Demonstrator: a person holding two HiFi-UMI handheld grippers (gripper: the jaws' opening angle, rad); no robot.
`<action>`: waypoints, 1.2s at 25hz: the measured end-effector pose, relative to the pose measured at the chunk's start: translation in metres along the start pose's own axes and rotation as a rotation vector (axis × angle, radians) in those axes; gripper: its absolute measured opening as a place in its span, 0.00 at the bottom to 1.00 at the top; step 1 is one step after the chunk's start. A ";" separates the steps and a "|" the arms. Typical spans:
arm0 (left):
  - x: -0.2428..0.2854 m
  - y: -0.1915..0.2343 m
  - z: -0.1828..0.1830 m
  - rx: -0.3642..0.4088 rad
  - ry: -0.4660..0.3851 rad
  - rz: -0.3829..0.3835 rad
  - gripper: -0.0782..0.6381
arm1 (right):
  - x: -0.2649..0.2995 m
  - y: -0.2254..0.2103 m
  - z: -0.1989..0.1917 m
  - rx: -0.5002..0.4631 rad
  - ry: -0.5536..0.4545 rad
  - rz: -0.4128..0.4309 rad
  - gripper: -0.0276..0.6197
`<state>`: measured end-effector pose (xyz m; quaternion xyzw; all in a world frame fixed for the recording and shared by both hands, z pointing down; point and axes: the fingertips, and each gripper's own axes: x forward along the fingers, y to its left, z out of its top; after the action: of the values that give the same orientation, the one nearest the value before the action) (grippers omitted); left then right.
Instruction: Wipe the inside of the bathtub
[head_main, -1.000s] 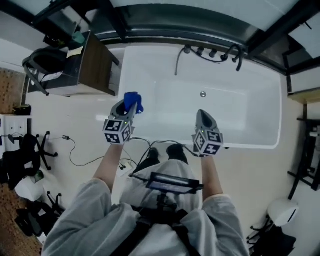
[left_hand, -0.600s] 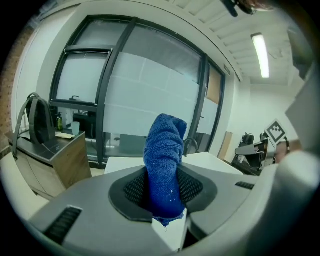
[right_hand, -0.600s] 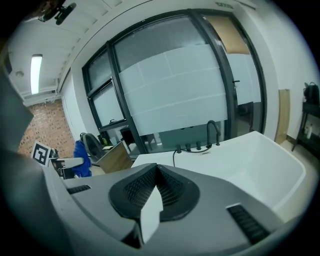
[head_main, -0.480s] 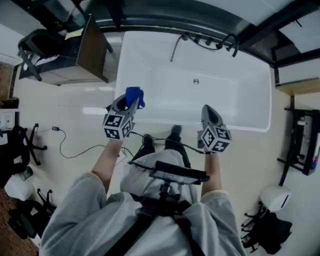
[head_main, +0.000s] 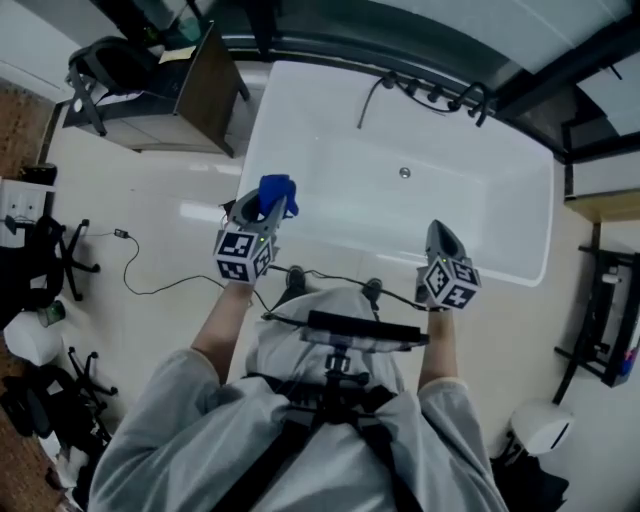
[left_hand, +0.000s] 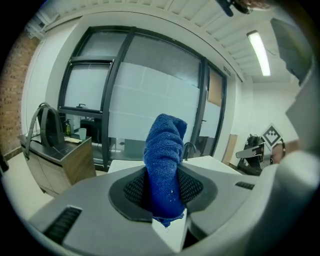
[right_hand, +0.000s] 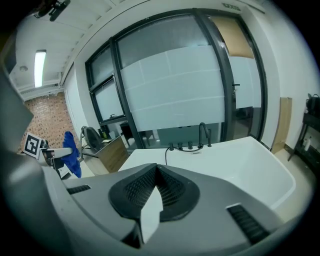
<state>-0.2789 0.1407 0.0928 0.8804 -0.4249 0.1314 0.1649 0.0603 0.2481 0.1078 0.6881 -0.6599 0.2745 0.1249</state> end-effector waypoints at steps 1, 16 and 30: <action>-0.001 -0.004 0.000 -0.002 0.000 0.016 0.28 | 0.000 -0.006 0.001 -0.007 0.002 0.010 0.06; -0.001 -0.066 0.005 0.009 0.003 0.060 0.28 | -0.015 -0.048 0.010 -0.051 -0.022 0.096 0.05; -0.018 -0.083 -0.011 0.022 0.014 0.018 0.28 | -0.036 -0.035 -0.001 -0.062 -0.029 0.097 0.05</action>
<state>-0.2249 0.2061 0.0811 0.8773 -0.4301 0.1437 0.1571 0.0952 0.2822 0.0952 0.6553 -0.7023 0.2497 0.1230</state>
